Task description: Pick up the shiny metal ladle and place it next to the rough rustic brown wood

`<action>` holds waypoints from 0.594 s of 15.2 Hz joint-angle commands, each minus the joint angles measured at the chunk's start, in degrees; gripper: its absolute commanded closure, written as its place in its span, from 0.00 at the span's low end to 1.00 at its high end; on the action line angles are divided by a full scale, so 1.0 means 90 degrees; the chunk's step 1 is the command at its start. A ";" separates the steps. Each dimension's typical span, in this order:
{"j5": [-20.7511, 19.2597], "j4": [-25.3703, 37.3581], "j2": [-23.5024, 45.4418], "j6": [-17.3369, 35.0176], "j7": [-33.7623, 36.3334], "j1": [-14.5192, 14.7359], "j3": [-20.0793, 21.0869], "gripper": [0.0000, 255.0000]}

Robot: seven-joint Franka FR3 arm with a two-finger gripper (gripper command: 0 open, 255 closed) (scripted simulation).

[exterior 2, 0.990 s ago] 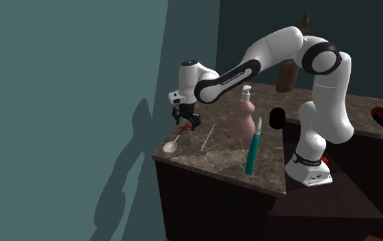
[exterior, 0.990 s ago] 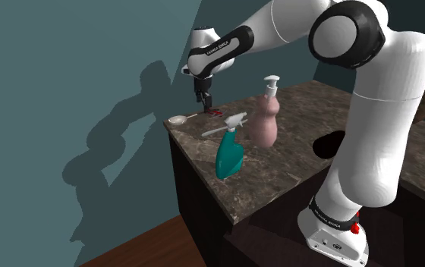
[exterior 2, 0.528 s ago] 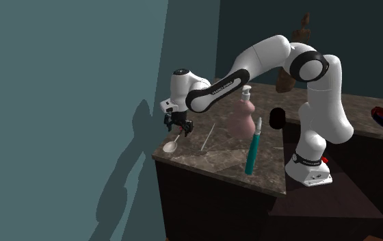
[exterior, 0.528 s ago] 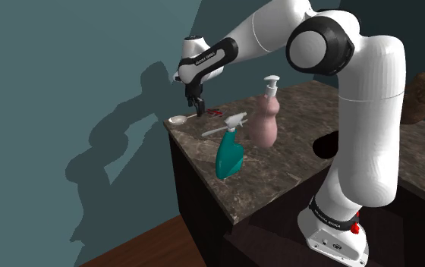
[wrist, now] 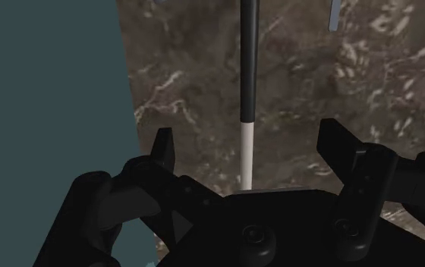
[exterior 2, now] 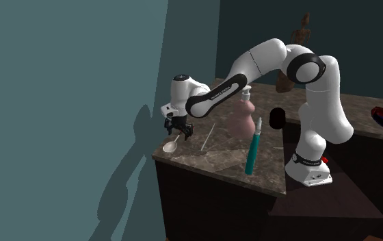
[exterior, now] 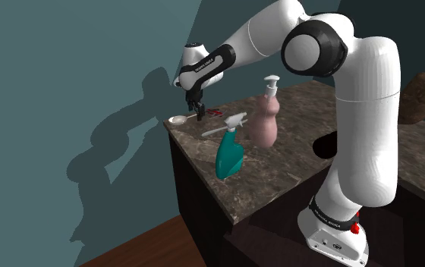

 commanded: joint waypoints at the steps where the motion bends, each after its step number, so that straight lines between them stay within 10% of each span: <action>1: 0.0001 0.0000 0.0002 0.0003 -0.0001 -0.0001 0.0000 0.00; 3: 0.0000 0.0000 0.0001 0.0002 -0.0001 -0.0001 0.0000 0.00; 4: 0.0000 0.0000 0.0001 0.0002 -0.0001 -0.0001 0.0000 1.00; 9: 0.0000 0.0000 0.0001 0.0002 -0.0001 -0.0001 0.0000 1.00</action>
